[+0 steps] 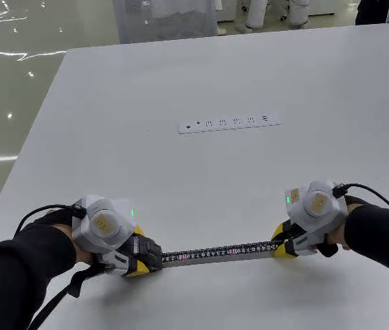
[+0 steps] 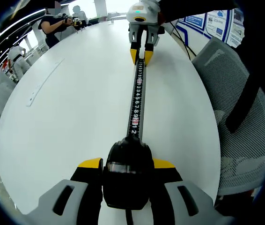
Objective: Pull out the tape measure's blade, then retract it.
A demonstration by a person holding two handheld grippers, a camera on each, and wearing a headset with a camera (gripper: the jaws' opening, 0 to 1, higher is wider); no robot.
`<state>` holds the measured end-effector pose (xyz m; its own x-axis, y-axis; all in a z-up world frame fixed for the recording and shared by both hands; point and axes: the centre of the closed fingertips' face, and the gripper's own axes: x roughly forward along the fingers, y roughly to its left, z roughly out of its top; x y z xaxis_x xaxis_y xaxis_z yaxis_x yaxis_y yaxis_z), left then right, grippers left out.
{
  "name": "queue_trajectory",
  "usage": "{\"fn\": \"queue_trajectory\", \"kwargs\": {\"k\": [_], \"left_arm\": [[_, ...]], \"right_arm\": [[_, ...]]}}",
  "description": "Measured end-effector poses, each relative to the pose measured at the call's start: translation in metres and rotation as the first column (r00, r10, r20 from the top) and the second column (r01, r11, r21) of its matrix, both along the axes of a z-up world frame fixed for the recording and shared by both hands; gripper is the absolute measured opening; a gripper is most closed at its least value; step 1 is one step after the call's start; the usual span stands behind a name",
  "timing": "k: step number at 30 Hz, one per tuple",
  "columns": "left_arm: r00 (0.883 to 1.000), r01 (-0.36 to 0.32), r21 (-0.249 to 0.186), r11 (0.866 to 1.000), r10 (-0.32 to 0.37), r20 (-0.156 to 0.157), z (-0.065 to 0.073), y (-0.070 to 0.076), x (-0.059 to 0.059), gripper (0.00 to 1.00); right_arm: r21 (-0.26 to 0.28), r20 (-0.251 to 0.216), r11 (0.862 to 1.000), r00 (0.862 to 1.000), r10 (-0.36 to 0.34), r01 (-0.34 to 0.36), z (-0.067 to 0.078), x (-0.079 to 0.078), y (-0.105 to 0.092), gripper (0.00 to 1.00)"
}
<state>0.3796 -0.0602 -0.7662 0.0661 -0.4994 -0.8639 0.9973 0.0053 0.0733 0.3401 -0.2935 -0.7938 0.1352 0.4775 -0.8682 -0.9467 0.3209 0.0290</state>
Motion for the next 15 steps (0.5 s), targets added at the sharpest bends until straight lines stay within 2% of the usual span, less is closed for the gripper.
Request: {"fn": "queue_trajectory", "kwargs": {"k": [5,10,15], "left_arm": [[1.000,0.002,0.002,1.000,-0.002,-0.007,-0.0002,0.0001,-0.0004,0.33],[1.000,0.004,0.003,1.000,-0.004,-0.019,-0.0003,-0.0003,0.0009,0.33],[1.000,0.001,0.004,1.000,-0.001,-0.011,-0.0007,0.0003,0.0007,0.34]], "right_arm": [[0.004,-0.004,1.000,1.000,-0.026,0.026,0.0001,0.0003,0.0000,0.10],[-0.002,0.001,1.000,1.000,-0.021,0.021,0.0002,0.0009,0.0007,0.10],[0.000,0.002,1.000,1.000,-0.021,0.021,0.0004,0.0009,0.0005,0.10]]}}
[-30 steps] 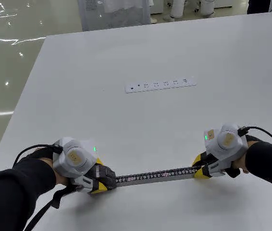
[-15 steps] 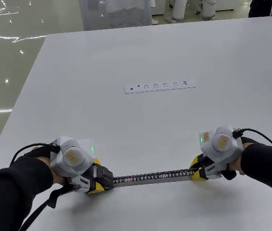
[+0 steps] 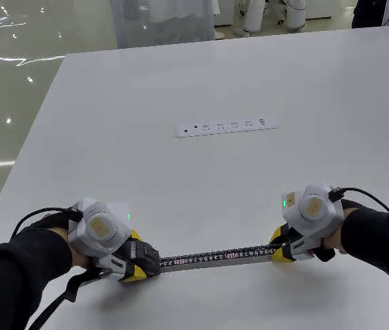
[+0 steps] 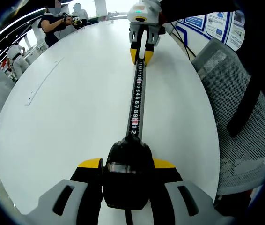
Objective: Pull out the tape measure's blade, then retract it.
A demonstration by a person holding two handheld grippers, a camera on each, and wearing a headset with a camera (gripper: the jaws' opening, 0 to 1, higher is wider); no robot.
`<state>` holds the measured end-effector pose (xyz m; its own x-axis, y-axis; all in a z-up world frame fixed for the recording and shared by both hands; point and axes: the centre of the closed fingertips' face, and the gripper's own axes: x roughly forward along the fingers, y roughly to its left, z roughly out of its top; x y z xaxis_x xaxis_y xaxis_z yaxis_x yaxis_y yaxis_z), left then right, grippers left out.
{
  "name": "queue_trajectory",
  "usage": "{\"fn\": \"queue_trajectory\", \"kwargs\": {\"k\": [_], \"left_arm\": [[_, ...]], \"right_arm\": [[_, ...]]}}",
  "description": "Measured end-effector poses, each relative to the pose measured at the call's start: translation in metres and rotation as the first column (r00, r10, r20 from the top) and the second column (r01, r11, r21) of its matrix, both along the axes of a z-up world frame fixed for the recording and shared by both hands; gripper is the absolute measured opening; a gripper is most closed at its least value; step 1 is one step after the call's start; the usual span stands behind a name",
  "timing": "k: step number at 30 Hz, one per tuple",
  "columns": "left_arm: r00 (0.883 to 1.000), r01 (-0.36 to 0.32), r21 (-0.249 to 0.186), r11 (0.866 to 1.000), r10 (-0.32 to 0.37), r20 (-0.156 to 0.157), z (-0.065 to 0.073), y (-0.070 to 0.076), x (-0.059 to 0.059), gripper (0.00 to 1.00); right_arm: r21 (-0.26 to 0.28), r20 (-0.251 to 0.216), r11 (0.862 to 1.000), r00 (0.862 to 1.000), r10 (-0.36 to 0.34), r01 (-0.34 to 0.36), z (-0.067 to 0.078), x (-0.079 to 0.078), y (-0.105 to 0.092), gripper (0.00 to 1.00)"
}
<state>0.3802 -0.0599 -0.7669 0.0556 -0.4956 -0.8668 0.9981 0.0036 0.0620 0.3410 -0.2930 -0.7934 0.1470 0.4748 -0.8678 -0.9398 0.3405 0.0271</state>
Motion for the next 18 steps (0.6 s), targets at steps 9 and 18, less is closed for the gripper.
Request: {"fn": "queue_trajectory", "kwargs": {"k": [9,18], "left_arm": [[1.000,0.002,-0.020,1.000,-0.002,-0.013,0.0006,-0.0007,0.0003,0.34],[0.998,-0.050,-0.049,0.998,0.051,0.037,0.0005,-0.0031,0.0038,0.36]], "right_arm": [[-0.007,0.015,1.000,1.000,-0.009,0.009,0.0007,-0.0001,0.0014,0.12],[0.035,0.037,0.996,0.996,-0.087,0.086,0.0017,-0.0032,0.0034,0.15]]}}
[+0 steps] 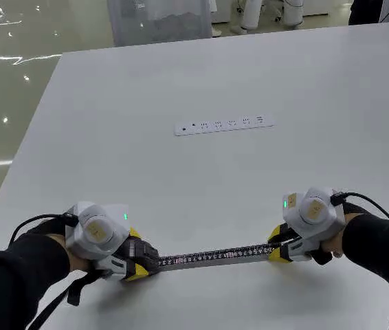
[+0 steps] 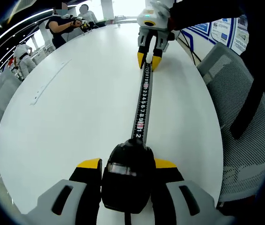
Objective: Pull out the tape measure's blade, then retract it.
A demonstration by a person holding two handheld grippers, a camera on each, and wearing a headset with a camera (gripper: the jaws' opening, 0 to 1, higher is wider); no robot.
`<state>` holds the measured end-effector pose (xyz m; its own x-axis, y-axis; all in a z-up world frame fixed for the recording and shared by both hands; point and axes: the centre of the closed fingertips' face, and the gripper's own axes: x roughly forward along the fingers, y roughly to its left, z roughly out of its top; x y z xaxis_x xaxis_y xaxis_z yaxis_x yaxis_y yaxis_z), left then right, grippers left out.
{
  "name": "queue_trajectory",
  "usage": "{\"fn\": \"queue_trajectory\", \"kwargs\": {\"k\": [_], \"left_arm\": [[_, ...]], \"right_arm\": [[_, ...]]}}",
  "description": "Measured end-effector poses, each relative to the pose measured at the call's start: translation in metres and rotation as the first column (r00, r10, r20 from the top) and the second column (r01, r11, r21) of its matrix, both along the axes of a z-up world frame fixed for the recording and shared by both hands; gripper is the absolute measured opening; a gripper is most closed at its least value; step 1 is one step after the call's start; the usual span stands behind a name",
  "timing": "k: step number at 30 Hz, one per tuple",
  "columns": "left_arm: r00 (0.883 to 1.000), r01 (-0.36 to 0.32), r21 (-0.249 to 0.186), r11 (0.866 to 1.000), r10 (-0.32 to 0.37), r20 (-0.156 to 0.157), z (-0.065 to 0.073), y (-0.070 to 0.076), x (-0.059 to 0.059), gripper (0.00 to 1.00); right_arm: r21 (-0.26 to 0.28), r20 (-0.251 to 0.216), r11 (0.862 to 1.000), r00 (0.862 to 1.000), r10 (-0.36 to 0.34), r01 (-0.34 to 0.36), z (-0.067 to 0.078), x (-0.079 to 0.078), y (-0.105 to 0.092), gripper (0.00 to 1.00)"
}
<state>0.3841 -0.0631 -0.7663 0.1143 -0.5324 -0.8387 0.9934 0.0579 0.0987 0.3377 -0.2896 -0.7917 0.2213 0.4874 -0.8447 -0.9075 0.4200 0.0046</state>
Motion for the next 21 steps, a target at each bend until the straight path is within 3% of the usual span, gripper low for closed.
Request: {"fn": "queue_trajectory", "kwargs": {"k": [2,6,8,11,12,13,14,15,18,19,21], "left_arm": [[1.000,-0.001,0.004,1.000,0.001,0.015,0.000,0.000,0.002,0.36],[0.999,-0.049,0.000,0.999,0.049,0.010,0.003,0.006,0.002,0.37],[0.996,-0.085,0.000,0.996,0.085,0.016,0.002,0.012,0.003,0.36],[0.979,-0.202,-0.036,0.979,0.202,0.008,0.001,0.023,0.005,0.37],[0.965,-0.259,-0.073,0.963,0.260,0.011,0.004,0.026,0.007,0.39],[0.954,-0.299,-0.077,0.951,0.300,-0.002,0.003,0.030,0.006,0.39],[0.937,-0.348,-0.091,0.933,0.350,-0.003,0.004,0.035,0.006,0.40],[0.924,-0.379,-0.118,0.918,0.382,-0.002,0.005,0.036,0.007,0.41],[0.892,-0.451,-0.164,0.877,0.450,-0.046,0.007,0.041,0.001,0.39],[0.877,-0.480,-0.186,0.858,0.477,-0.061,0.008,0.043,0.000,0.39],[0.854,-0.518,-0.207,0.830,0.515,-0.075,0.011,0.046,-0.001,0.43]], "right_arm": [[-0.005,0.002,1.000,1.000,-0.013,0.013,0.000,0.002,-0.001,0.15],[-0.024,0.012,0.999,0.999,-0.044,0.044,0.000,0.005,-0.006,0.17],[-0.014,0.020,0.994,0.994,-0.110,0.110,0.000,0.008,-0.010,0.20],[0.030,0.041,0.973,0.972,-0.230,0.229,0.001,0.007,-0.015,0.23],[0.053,0.052,0.967,0.967,-0.251,0.248,0.004,0.005,-0.016,0.23],[0.079,0.067,0.959,0.958,-0.279,0.273,0.007,0.004,-0.018,0.23],[0.117,0.060,0.939,0.941,-0.332,0.324,0.010,0.002,-0.021,0.23],[0.135,0.054,0.930,0.935,-0.351,0.342,0.011,-0.001,-0.023,0.24],[0.146,0.069,0.916,0.919,-0.387,0.375,0.017,-0.011,-0.034,0.27],[0.154,0.072,0.904,0.908,-0.412,0.398,0.019,-0.013,-0.040,0.27],[0.170,0.079,0.892,0.896,-0.436,0.419,0.023,-0.019,-0.046,0.29]]}}
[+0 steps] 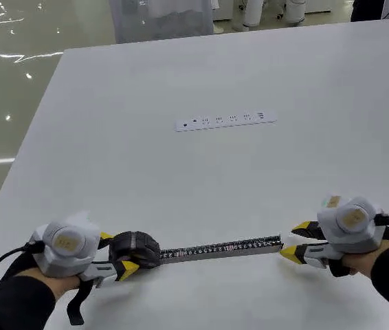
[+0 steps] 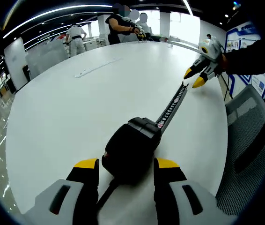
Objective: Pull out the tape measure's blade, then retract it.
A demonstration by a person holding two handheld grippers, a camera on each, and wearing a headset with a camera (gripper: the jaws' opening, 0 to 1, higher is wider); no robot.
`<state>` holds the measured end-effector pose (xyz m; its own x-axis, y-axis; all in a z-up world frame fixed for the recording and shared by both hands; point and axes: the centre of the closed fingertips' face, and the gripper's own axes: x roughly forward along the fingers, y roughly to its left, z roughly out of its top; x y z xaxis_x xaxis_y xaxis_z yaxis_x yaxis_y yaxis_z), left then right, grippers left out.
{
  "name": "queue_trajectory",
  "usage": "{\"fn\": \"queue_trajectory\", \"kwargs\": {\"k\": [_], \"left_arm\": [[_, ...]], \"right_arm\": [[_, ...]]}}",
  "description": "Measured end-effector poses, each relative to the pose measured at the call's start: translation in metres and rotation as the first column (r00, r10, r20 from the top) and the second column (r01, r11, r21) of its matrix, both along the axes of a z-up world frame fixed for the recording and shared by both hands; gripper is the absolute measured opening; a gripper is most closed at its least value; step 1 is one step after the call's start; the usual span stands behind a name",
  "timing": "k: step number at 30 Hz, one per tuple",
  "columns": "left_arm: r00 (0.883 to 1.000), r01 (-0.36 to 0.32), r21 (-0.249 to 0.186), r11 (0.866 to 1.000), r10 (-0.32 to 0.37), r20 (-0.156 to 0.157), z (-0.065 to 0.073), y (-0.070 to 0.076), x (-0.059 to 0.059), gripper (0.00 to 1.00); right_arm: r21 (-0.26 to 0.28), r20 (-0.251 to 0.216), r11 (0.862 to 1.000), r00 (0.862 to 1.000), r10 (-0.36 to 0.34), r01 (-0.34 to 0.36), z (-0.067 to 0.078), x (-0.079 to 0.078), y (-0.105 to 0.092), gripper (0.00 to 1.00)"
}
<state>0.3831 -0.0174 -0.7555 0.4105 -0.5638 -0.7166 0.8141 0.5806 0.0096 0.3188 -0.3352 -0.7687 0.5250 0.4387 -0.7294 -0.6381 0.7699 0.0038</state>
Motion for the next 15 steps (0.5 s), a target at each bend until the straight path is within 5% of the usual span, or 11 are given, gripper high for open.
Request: {"fn": "queue_trajectory", "kwargs": {"k": [3,5,12,15], "left_arm": [[0.995,-0.096,-0.087,0.992,0.098,0.019,0.010,0.003,0.004,0.55],[0.992,-0.123,-0.094,0.988,0.125,0.018,0.010,0.010,0.003,0.60],[0.982,-0.187,-0.109,0.976,0.189,0.003,0.008,0.030,-0.004,0.67],[0.973,-0.231,-0.126,0.965,0.228,-0.035,0.003,0.040,-0.006,0.72]], "right_arm": [[0.032,-0.007,0.999,1.000,-0.018,0.018,0.000,-0.018,-0.004,0.31],[0.011,0.008,0.999,0.999,-0.035,0.035,-0.001,-0.029,-0.011,0.33],[0.080,0.032,0.984,0.986,-0.164,0.161,0.011,-0.053,-0.034,0.41],[0.064,0.041,0.978,0.979,-0.200,0.197,0.016,-0.061,-0.048,0.44]]}}
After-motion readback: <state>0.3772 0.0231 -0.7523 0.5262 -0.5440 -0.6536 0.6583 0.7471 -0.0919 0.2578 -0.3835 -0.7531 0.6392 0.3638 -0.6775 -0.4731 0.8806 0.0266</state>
